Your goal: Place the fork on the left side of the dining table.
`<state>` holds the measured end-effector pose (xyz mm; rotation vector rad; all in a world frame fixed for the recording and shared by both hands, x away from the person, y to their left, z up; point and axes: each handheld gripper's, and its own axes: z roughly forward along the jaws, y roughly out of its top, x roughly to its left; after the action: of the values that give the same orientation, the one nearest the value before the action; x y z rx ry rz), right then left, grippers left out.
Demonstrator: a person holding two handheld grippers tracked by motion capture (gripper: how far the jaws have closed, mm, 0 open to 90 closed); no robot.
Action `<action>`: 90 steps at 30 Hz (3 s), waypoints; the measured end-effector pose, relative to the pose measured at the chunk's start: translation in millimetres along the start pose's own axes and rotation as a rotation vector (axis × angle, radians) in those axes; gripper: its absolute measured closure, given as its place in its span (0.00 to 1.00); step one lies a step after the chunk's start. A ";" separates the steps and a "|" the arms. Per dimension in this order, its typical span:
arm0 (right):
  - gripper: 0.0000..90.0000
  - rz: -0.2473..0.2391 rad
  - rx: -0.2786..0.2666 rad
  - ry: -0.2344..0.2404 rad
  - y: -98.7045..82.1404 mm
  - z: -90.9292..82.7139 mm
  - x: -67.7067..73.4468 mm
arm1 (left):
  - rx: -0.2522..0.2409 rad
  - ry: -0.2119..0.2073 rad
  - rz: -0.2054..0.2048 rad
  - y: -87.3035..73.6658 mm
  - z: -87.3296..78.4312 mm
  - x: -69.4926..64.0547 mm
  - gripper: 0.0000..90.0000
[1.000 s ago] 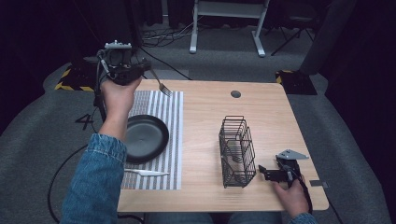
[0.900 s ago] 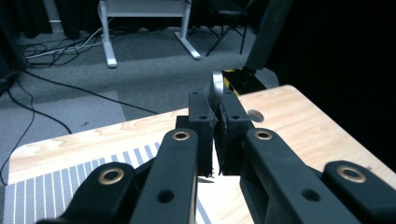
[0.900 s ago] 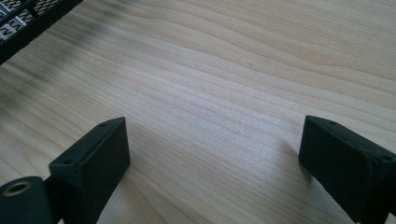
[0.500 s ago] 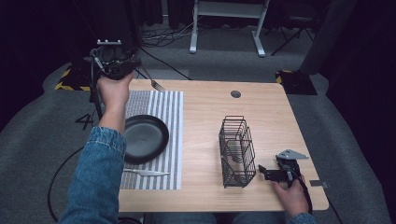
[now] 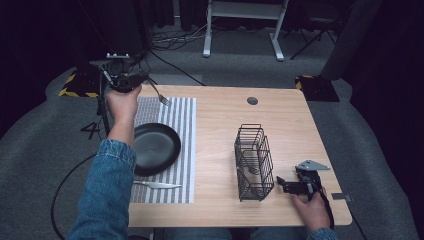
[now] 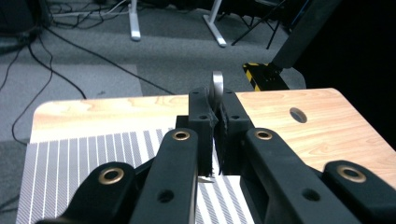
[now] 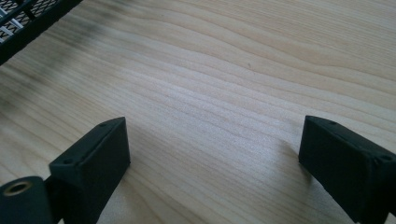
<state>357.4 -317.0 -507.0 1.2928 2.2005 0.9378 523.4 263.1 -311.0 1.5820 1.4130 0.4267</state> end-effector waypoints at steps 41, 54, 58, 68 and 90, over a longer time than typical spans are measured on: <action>0.10 0.000 0.000 -0.001 0.0 -0.1 0.1 | 0.112 0.013 -0.034 -49.0 60.7 -3.8 0.96; 0.10 0.000 0.000 -0.001 0.0 0.0 0.0 | 0.101 0.032 -0.055 -53.4 60.1 8.0 0.83; 0.10 0.000 0.000 0.000 0.0 0.0 0.0 | 0.086 0.022 -0.081 -55.7 58.8 14.4 0.78; 0.10 0.000 0.000 0.000 0.0 0.0 0.0 | 0.078 0.017 -0.135 -64.9 55.8 36.7 0.73; 0.11 0.005 -0.002 -0.003 0.1 0.0 -0.3 | 0.087 0.013 -0.215 -76.0 60.6 86.4 0.71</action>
<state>357.6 -317.2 -506.9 1.2991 2.1939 0.9390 549.5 308.9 -429.8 1.4781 1.6103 0.2510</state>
